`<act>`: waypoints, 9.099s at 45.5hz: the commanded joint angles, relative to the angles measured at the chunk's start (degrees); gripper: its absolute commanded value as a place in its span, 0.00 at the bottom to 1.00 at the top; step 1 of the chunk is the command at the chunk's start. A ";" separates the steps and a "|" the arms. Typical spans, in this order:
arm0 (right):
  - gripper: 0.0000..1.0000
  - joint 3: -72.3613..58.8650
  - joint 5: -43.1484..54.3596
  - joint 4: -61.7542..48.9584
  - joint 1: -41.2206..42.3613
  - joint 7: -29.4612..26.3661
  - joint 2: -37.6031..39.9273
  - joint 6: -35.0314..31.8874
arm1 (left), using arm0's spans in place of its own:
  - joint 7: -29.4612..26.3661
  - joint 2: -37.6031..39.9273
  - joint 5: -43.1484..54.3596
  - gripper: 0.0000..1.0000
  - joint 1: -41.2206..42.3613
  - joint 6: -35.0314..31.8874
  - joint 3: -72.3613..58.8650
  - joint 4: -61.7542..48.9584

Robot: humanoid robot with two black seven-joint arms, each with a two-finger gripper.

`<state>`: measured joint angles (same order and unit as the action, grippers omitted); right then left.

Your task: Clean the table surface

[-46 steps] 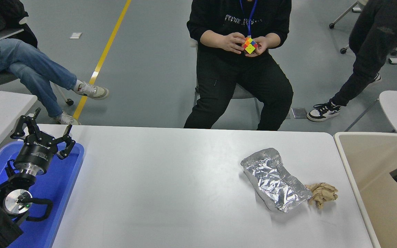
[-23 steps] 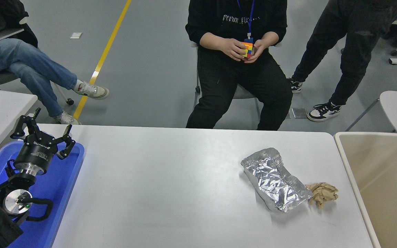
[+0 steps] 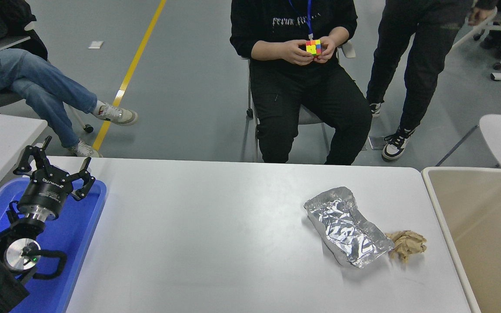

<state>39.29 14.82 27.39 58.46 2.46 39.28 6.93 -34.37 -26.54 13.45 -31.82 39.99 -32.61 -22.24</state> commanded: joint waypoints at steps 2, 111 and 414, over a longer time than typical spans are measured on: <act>0.98 8.78 -0.15 10.74 0.42 0.00 1.24 0.01 | 0.00 0.00 0.00 1.00 0.00 0.00 0.00 0.00; 0.98 18.37 0.91 20.07 -22.51 14.59 -14.06 -2.54 | 0.00 0.00 0.00 1.00 0.00 0.00 0.00 0.00; 0.00 -60.48 46.44 24.46 29.25 43.60 10.64 -23.63 | 0.00 -0.09 0.00 1.00 0.00 0.00 0.00 0.00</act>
<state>-27.19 61.29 51.43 84.18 45.60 46.23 -9.34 -34.36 -26.55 13.45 -31.82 39.99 -32.61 -22.24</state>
